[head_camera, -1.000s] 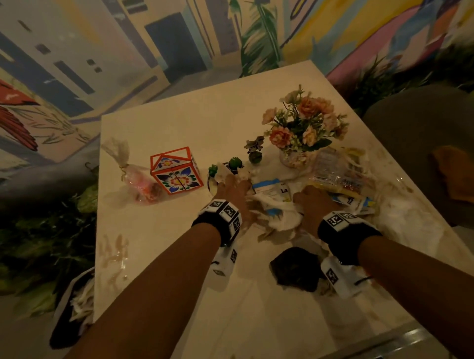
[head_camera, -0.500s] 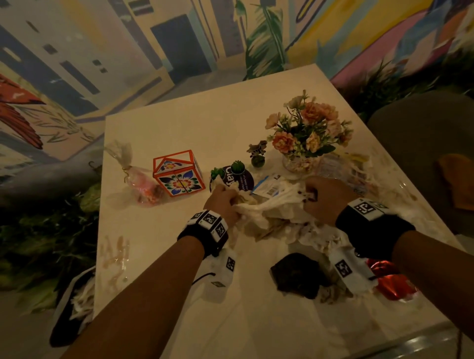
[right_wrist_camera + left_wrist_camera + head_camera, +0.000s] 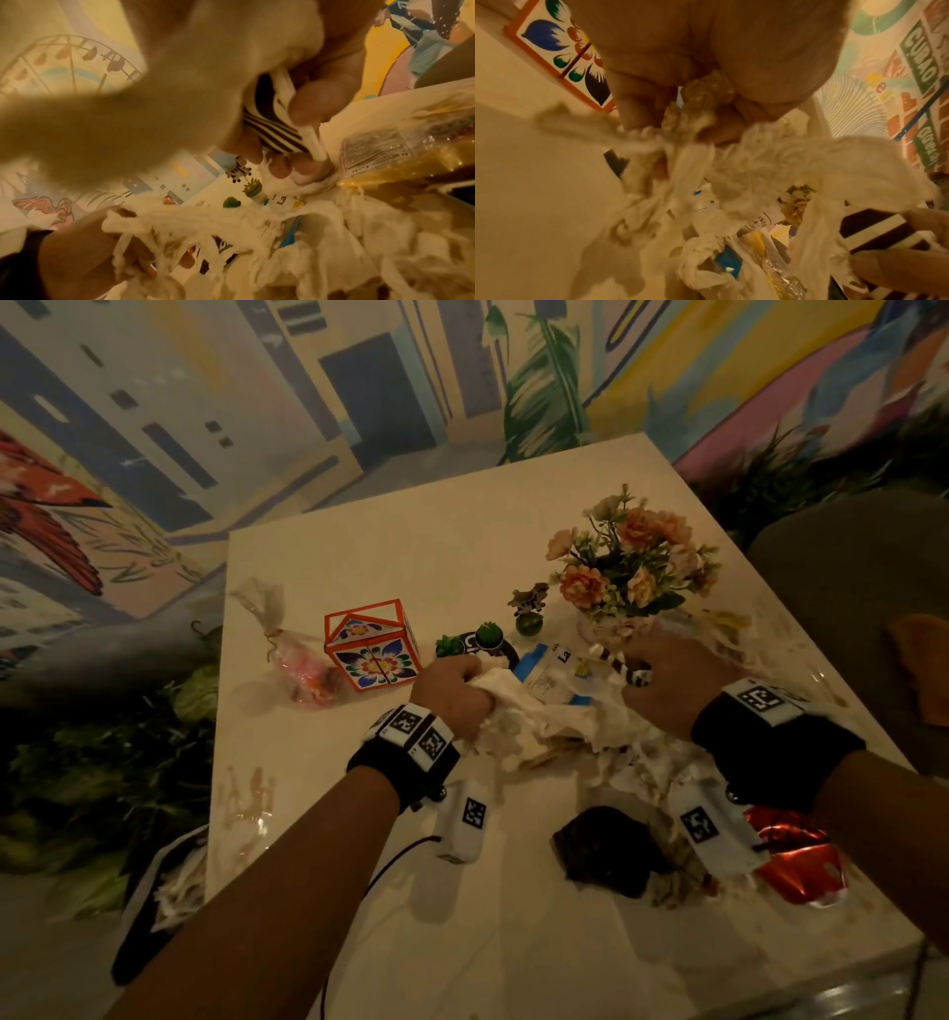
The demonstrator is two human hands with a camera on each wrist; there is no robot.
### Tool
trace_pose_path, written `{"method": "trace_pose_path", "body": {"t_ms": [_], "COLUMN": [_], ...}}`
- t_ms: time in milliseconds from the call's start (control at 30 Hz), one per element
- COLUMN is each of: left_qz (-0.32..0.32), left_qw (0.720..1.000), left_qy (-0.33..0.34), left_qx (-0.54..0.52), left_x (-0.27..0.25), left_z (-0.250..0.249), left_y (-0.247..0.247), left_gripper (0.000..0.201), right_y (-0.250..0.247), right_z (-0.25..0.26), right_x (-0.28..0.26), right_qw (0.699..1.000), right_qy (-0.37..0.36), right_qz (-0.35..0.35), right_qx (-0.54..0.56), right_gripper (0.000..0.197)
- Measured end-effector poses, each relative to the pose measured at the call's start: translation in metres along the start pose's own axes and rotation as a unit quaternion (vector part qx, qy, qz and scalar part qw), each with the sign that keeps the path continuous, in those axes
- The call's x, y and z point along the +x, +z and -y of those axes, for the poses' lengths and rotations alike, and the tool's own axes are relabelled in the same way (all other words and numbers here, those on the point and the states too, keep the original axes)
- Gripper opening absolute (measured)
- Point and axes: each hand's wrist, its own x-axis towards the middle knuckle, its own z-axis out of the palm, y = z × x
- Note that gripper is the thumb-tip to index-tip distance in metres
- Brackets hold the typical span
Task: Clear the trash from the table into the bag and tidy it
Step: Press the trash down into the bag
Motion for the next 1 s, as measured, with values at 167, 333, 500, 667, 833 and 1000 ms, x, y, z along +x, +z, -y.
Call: {"method": "trace_pose_path", "body": {"t_ms": [167, 333, 500, 667, 833, 1000], "left_qz": [-0.094, -0.13, -0.066, -0.082, -0.12, -0.09], "left_qw": [0.993, 0.974, 0.98, 0.976, 0.969, 0.958], "left_qy": [0.035, 0.095, 0.079, 0.101, 0.053, 0.003], "left_qx": [-0.068, -0.162, -0.169, -0.177, -0.208, -0.272], "left_x": [-0.006, -0.012, -0.015, -0.02, -0.018, -0.023], "left_z": [0.003, 0.0, -0.008, -0.011, -0.011, -0.016], "left_y": [-0.009, -0.029, -0.025, -0.019, -0.02, -0.037], "left_gripper": [0.008, 0.031, 0.032, 0.026, 0.026, 0.012], "right_y": [0.005, -0.002, -0.001, 0.005, 0.008, 0.005], "right_z": [0.004, 0.01, 0.018, 0.014, 0.008, 0.012], "right_x": [-0.002, -0.007, -0.008, -0.011, -0.012, -0.013], "right_qw": [1.0, 0.999, 0.999, 0.999, 0.999, 0.999], "right_qy": [-0.007, -0.006, -0.014, -0.014, -0.009, -0.013], "right_qz": [-0.008, -0.047, -0.041, -0.032, -0.033, -0.04], "right_qx": [0.016, 0.023, 0.012, 0.024, 0.019, 0.025], "right_gripper": [0.021, 0.009, 0.013, 0.009, 0.013, 0.004]}}
